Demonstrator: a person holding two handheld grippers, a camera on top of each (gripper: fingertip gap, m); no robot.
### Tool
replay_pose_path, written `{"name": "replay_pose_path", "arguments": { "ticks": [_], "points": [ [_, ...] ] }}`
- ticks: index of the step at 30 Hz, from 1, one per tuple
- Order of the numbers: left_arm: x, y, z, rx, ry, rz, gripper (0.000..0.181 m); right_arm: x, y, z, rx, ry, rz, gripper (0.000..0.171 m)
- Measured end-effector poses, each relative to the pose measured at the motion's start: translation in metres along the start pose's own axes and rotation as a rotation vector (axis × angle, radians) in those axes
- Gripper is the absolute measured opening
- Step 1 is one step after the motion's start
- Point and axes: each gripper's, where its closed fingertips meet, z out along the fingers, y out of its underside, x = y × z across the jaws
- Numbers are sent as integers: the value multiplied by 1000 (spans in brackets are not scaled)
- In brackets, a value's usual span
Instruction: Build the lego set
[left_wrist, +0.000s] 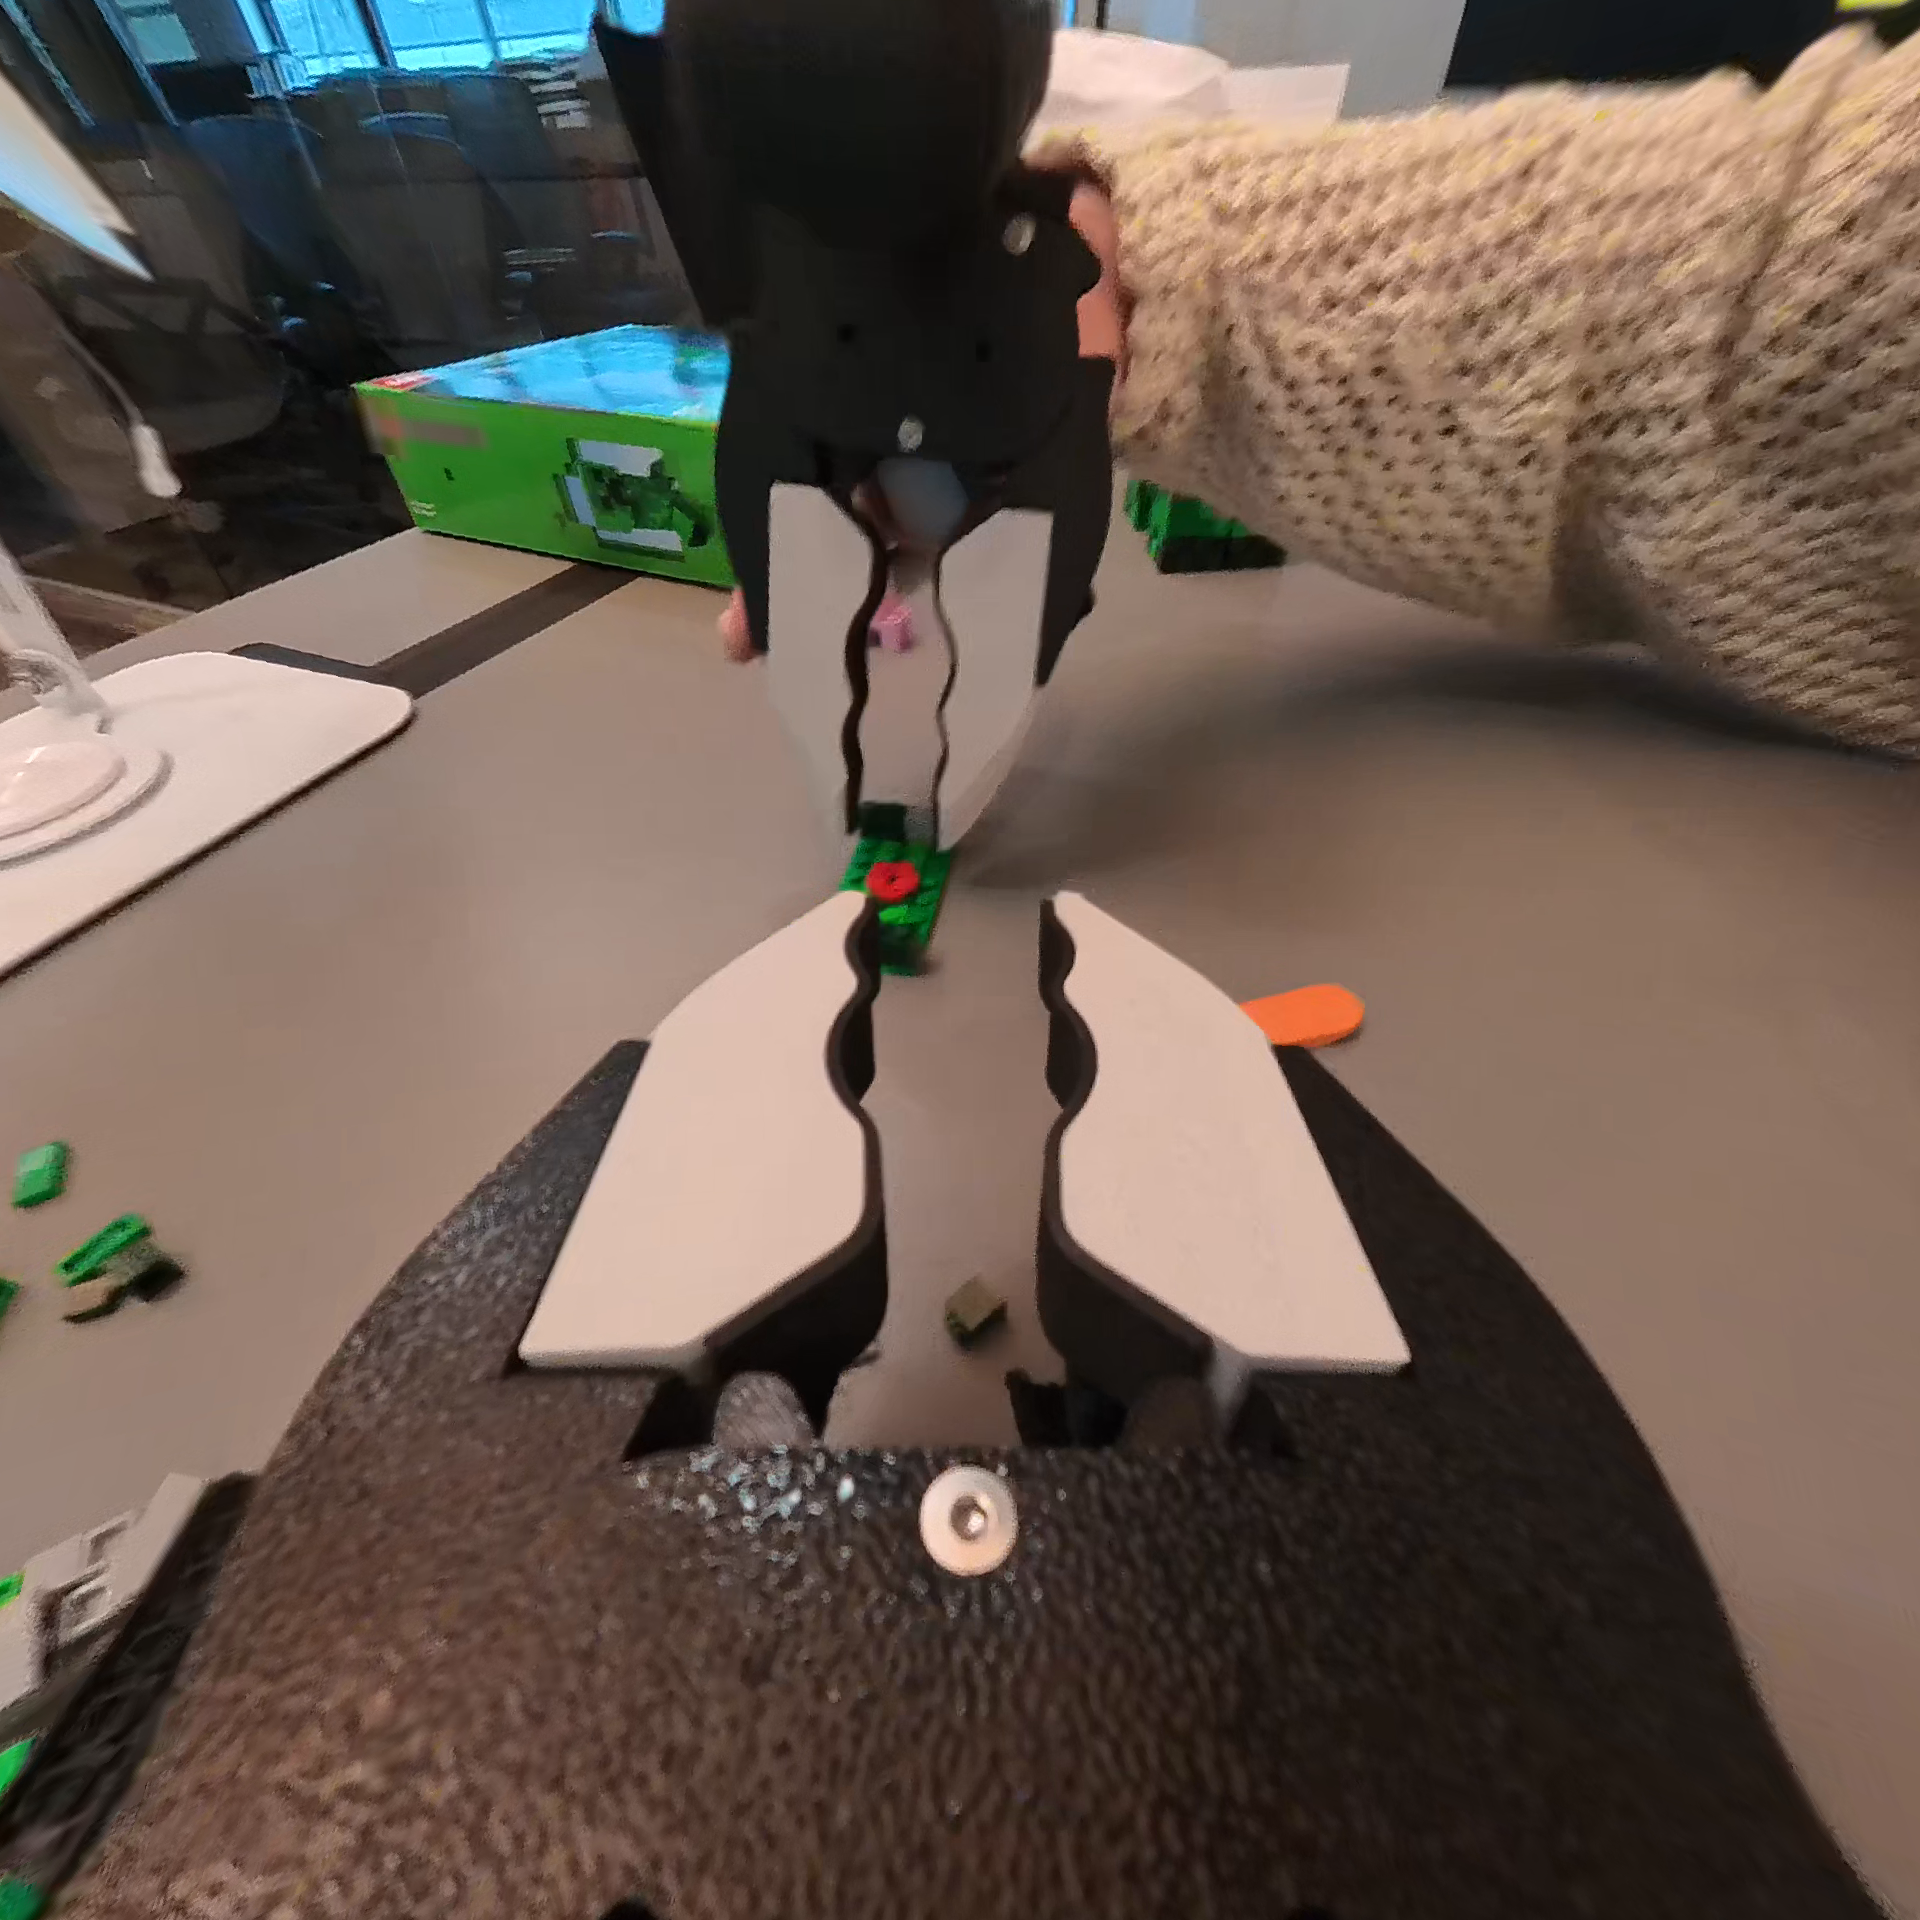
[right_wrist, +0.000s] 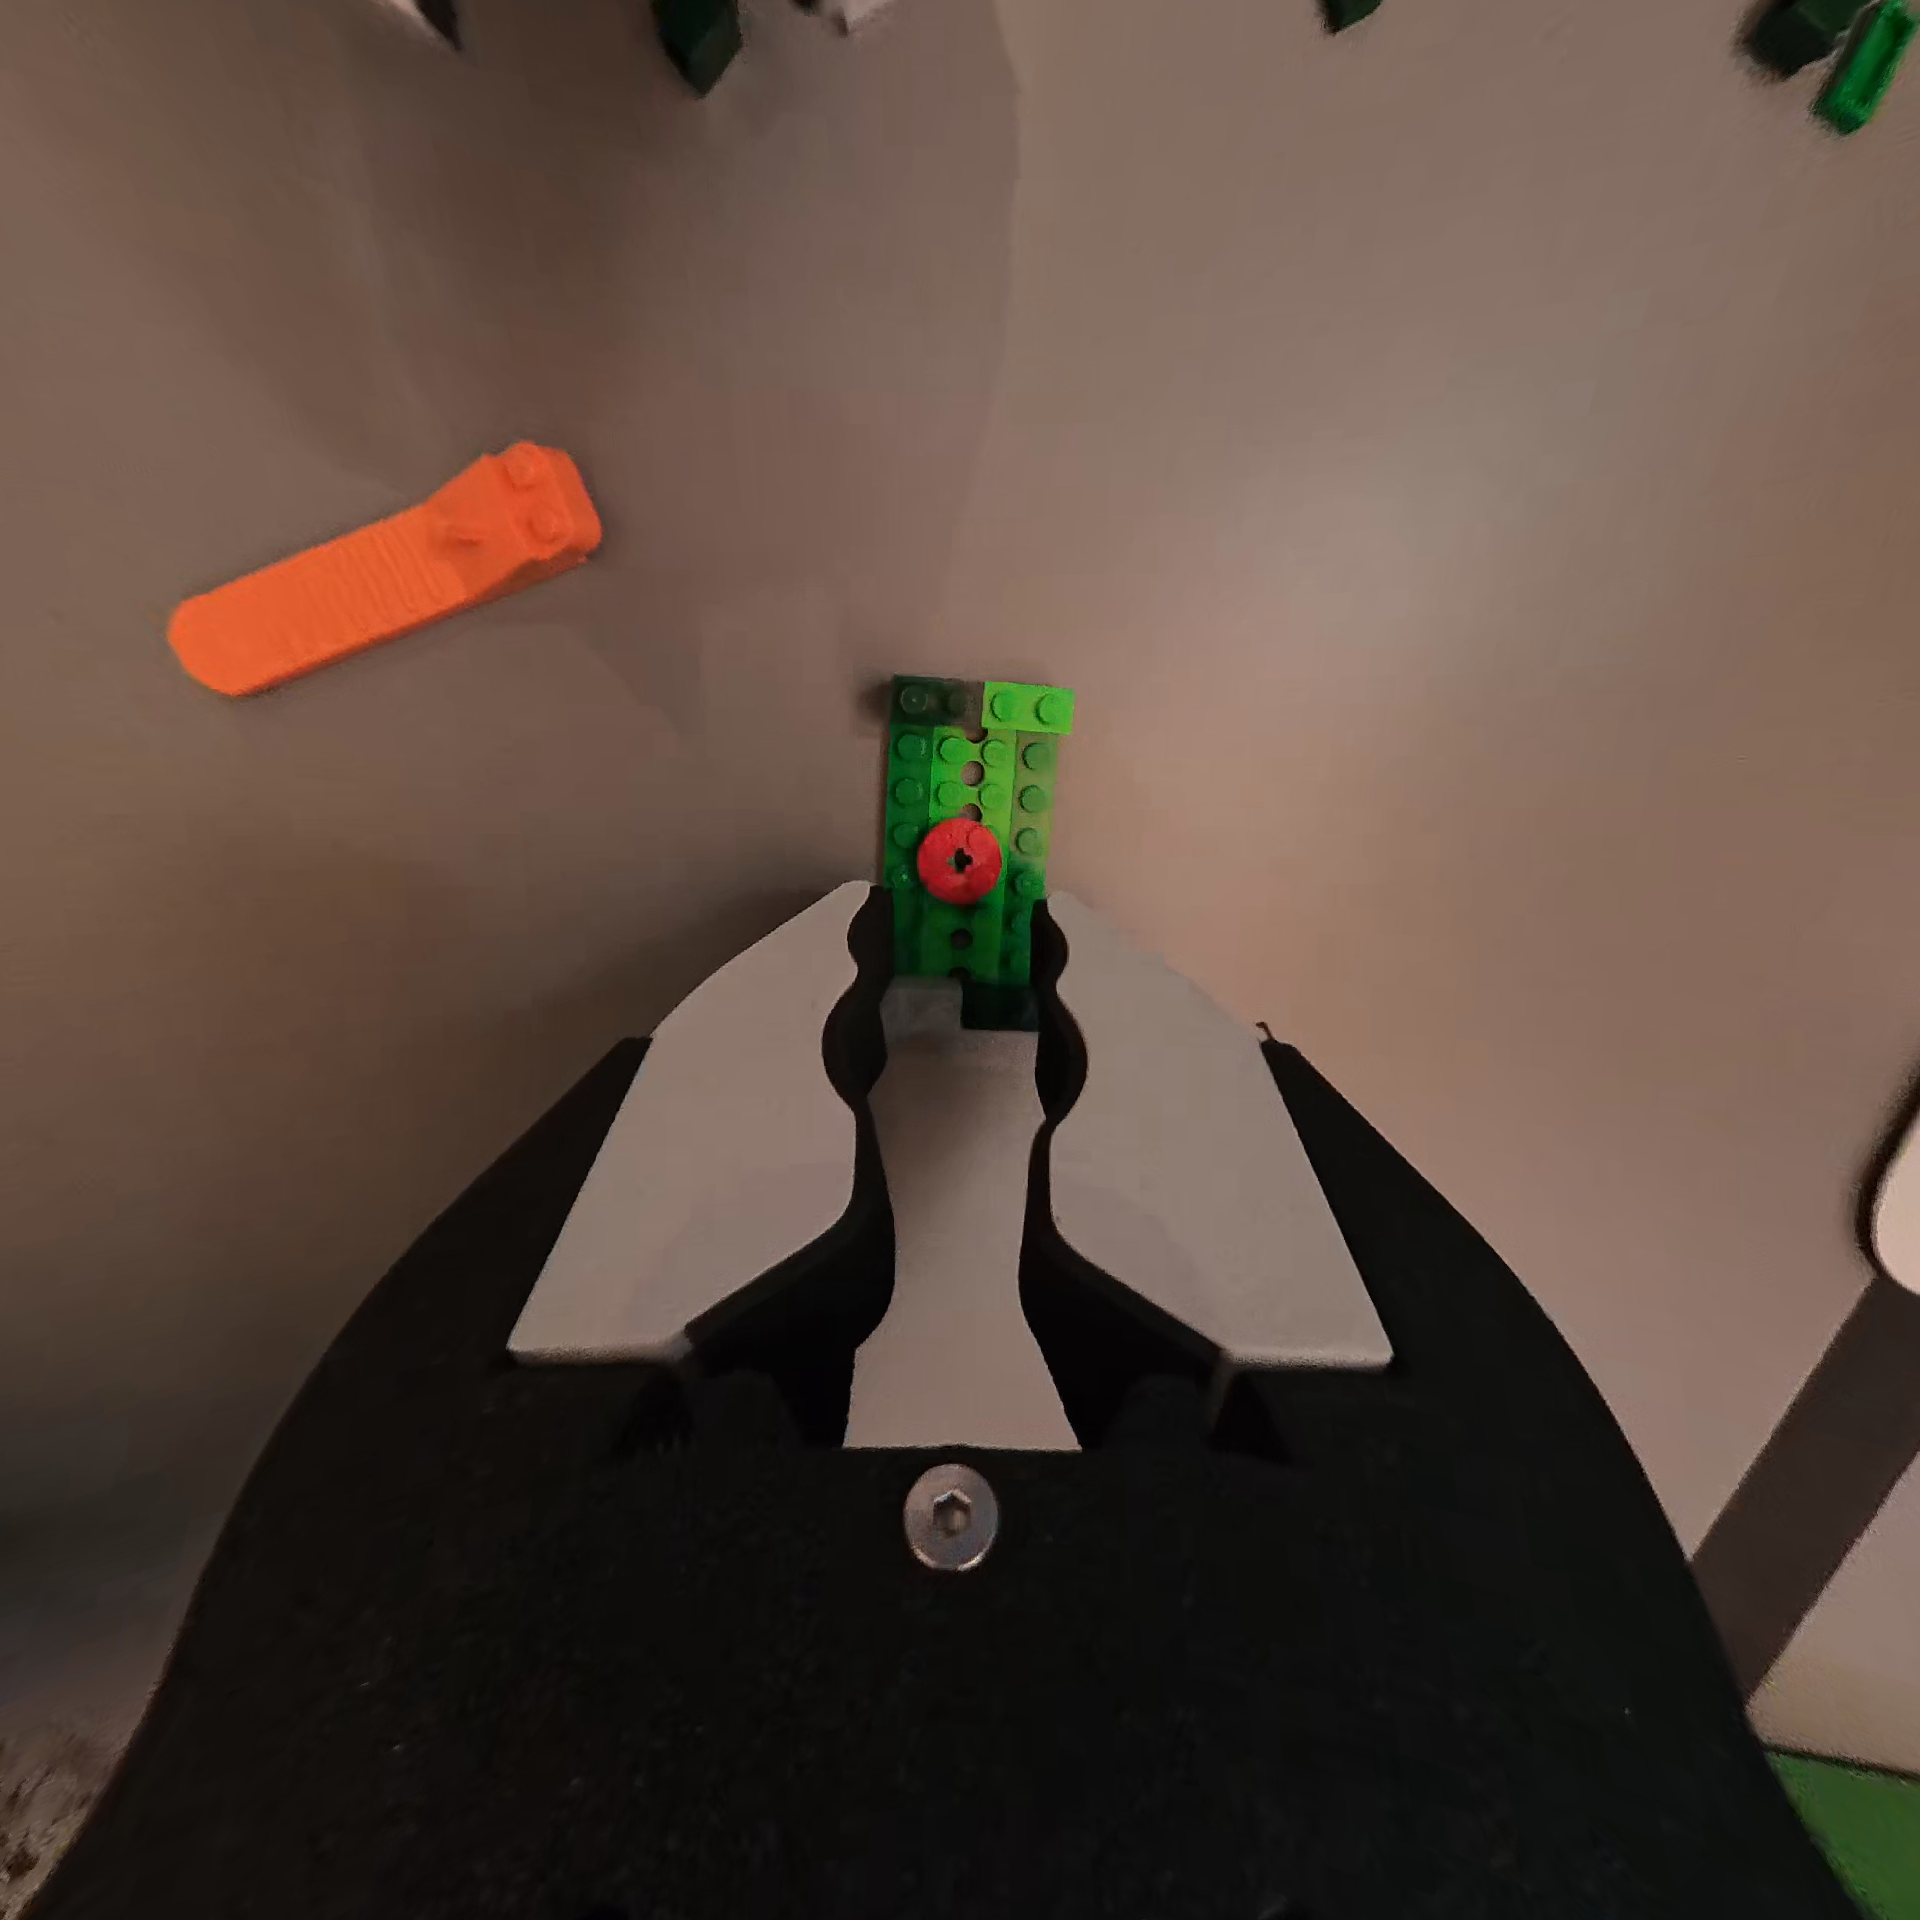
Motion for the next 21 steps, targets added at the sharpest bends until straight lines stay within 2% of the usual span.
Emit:
{"name": "replay_pose_path", "arguments": {
  "ticks": [4, 7, 12, 17, 21],
  "points": [
    [-13, 6, 13, -125, -90, 166, 41, -3, -7, -20, 166, 94, 56, 25],
    [-15, 17, 32, -253, -66, 216, 49, -11, -13, -32, 368, 156, 122, 25],
    [-28, 42, 56, -414, -30, 242, 50, -25, -4, -42, 587, 237, 194, 26],
    [-27, 50, 69, -460, 66, 172, 50, -30, 2, -53, 678, 308, 209, 27],
    [-30, 53, 75, -484, 69, 207, 43, -28, -3, -57, 690, 410, 167, 31]
  ]
}}
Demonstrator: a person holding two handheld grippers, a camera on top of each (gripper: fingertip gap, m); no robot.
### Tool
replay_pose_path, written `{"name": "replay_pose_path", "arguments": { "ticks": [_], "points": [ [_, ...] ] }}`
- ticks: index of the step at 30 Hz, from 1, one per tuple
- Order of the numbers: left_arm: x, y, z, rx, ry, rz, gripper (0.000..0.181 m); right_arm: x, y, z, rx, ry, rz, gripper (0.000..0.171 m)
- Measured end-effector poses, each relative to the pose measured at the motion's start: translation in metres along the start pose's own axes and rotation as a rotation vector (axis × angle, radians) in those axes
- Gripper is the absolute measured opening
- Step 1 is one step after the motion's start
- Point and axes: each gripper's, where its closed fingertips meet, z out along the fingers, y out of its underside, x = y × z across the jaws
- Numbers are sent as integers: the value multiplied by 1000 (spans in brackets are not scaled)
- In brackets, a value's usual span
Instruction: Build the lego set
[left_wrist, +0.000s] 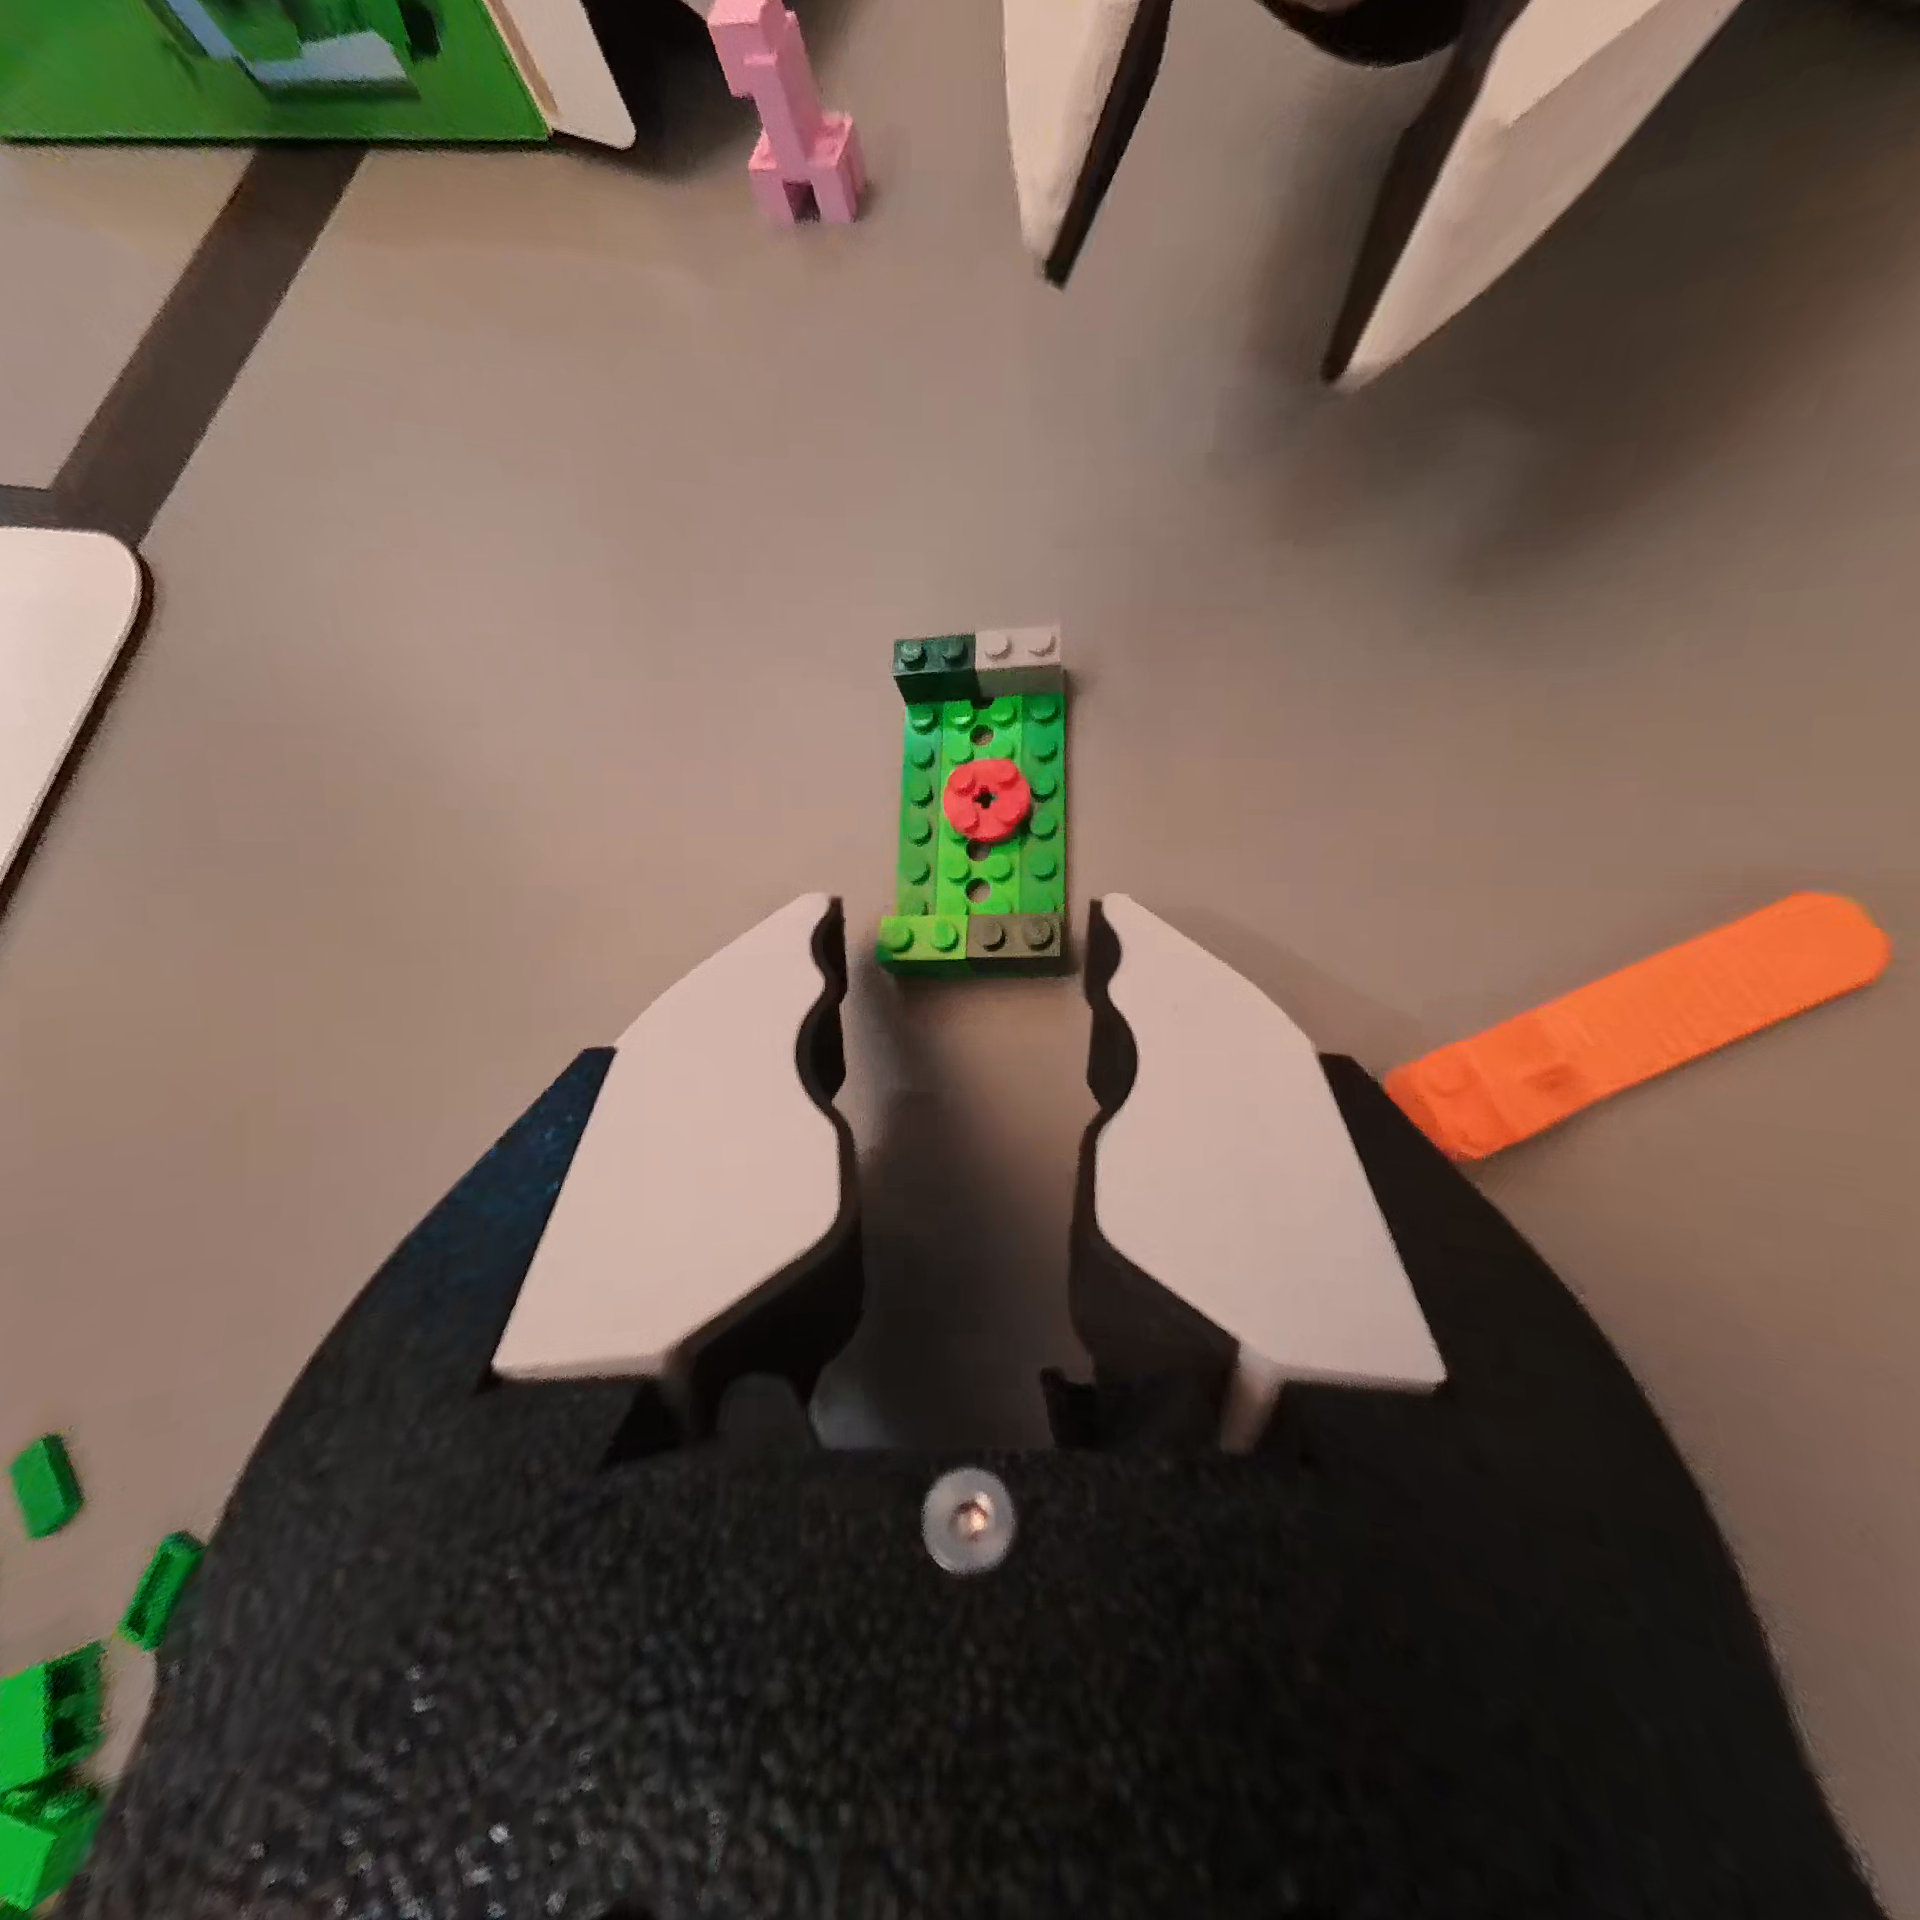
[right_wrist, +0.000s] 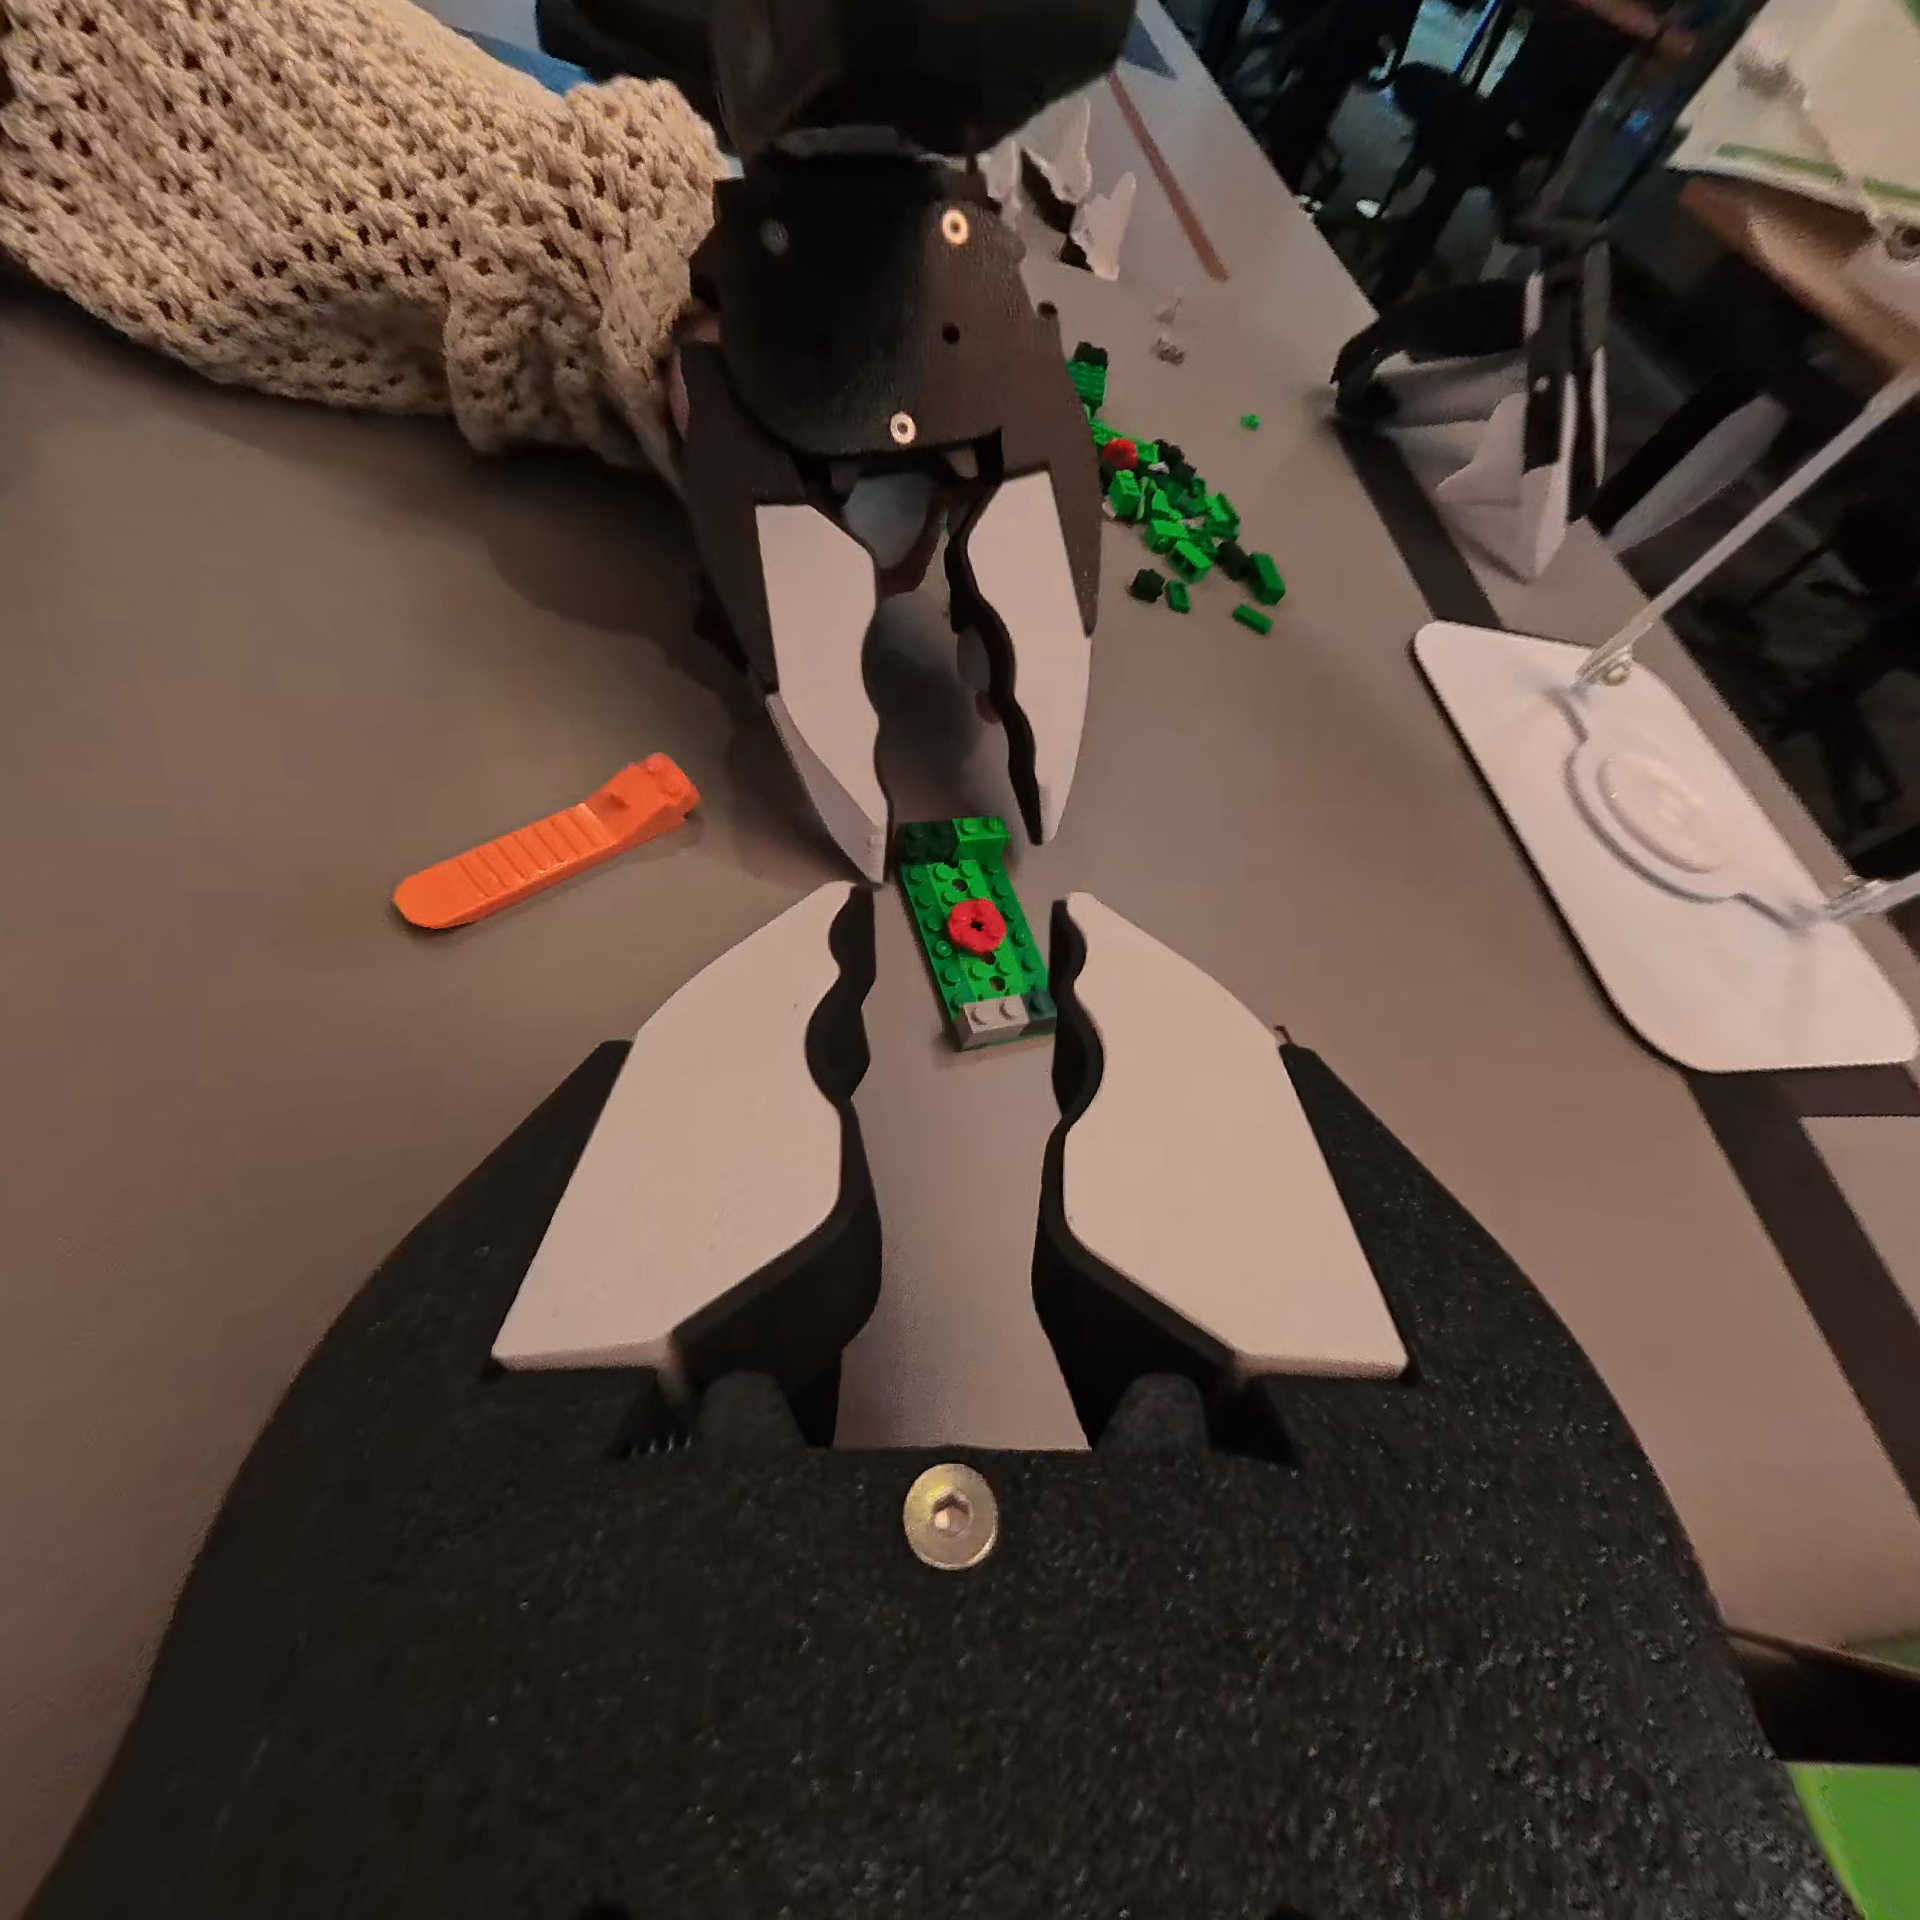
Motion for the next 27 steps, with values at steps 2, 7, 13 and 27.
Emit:
{"name": "replay_pose_path", "arguments": {
  "ticks": [2, 7, 13, 27],
  "points": [
    [2, 0, 1, 1, 0, 18, 37, -2, -3, 4, 1, 41, -52, 32],
    [1, 0, 0, 10, -40, 4, 33, -2, 6, 19, -112, 211, -285, 34],
    [-3, 0, 0, 10, -63, -69, 33, -8, 23, 40, -312, 281, -531, 39],
    [-14, -7, -9, 68, -60, -201, 33, 21, 31, 63, -415, 446, -770, 30]
  ]
}}
